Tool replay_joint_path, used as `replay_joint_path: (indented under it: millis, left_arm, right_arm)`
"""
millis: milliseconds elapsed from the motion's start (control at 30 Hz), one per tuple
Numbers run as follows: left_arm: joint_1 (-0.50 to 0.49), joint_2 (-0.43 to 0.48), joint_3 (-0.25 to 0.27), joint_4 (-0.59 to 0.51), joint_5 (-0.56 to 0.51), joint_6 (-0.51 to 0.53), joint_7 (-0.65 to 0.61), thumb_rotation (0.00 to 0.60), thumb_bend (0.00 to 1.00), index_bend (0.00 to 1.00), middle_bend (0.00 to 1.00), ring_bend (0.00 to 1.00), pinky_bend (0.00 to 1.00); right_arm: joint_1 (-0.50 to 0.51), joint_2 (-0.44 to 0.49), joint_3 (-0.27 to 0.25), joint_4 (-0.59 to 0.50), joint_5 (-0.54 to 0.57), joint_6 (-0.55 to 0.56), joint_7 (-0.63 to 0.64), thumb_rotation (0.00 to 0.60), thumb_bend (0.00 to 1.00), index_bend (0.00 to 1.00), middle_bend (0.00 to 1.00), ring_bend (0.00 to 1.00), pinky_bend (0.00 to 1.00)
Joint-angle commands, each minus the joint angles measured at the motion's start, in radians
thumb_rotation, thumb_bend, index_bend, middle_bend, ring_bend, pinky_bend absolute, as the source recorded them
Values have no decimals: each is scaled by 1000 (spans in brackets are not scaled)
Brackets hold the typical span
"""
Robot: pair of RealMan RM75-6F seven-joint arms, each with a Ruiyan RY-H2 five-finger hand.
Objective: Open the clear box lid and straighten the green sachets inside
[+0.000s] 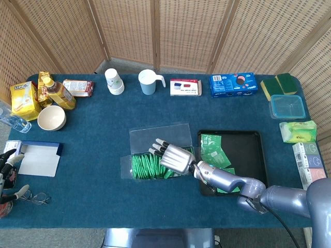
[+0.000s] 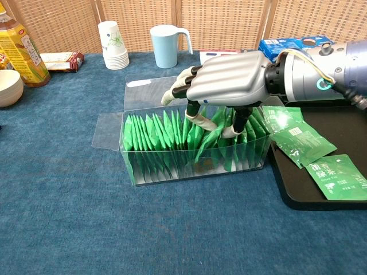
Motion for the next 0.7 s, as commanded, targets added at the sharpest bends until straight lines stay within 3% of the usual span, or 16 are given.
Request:
replay_joint_path:
  millis: [33, 333, 700]
  left_arm:
    - [0, 0, 0, 0, 0, 1, 0, 598, 162, 187, 104, 119, 332]
    - [0, 0, -1, 0, 1, 1, -1, 598, 162, 187, 103, 117, 332]
    - [-7, 0, -3, -7, 12, 2, 4, 596, 162, 187, 96, 111, 332]
  right_arm:
    - [-4, 3, 3, -4, 3, 7, 1, 600, 382, 683, 205, 93, 0]
    - [-35, 46, 21, -42, 16, 65, -1, 600, 383, 693, 215, 97, 0]
    - [-134, 207, 45, -169, 38, 208, -39, 600, 383, 699, 222, 102, 0]
